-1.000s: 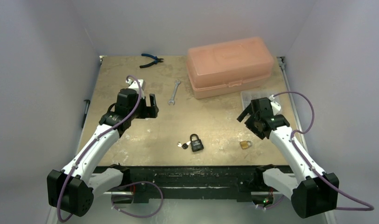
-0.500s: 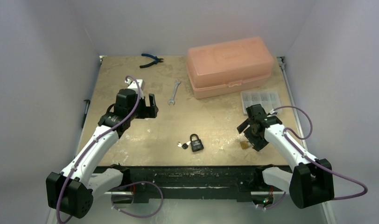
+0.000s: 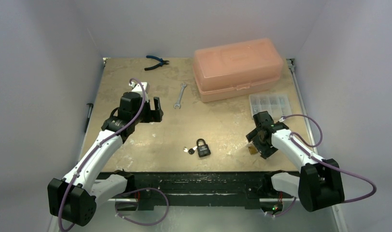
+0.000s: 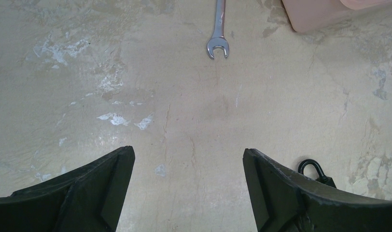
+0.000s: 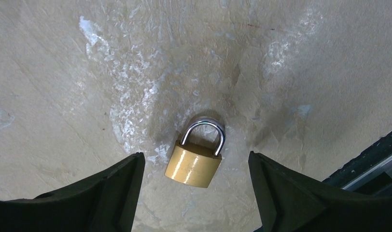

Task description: Unlock with the key

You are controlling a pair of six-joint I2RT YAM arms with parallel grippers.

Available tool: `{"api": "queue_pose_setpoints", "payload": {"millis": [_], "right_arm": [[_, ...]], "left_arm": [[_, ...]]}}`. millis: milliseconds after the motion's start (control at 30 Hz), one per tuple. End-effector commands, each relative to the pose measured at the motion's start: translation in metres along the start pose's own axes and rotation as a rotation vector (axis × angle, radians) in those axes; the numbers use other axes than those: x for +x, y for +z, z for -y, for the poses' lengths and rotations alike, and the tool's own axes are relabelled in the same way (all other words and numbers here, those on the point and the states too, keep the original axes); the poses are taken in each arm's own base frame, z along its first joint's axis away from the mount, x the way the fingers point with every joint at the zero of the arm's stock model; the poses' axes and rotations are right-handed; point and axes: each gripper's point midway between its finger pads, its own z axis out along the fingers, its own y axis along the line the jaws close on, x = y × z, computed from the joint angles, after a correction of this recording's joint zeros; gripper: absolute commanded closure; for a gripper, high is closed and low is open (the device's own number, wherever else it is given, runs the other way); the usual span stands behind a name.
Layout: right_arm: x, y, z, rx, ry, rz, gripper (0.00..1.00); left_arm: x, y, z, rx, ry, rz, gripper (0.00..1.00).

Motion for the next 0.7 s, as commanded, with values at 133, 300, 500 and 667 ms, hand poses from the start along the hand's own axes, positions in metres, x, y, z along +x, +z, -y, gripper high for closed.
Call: {"api": "queue_pose_setpoints", "payload": {"millis": [133, 300, 500, 667], "right_arm": [[-0.013, 0.013, 0.003, 0.064, 0.013, 0.079, 0.22], [-0.011, 0.017, 0.003, 0.079, -0.004, 0.071, 0.3], [-0.009, 0.021, 0.001, 0.075, -0.038, 0.056, 0.3], [-0.006, 0.018, 0.0, 0.075, -0.072, 0.032, 0.21]], "left_arm": [[-0.022, -0.009, 0.002, 0.001, -0.002, 0.064, 0.12], [-0.023, -0.009, 0.001, -0.005, -0.002, 0.067, 0.12], [-0.022, -0.009, 0.001, -0.006, -0.001, 0.062, 0.12], [-0.022, -0.009, 0.001, -0.007, -0.003, 0.063, 0.12]]}}
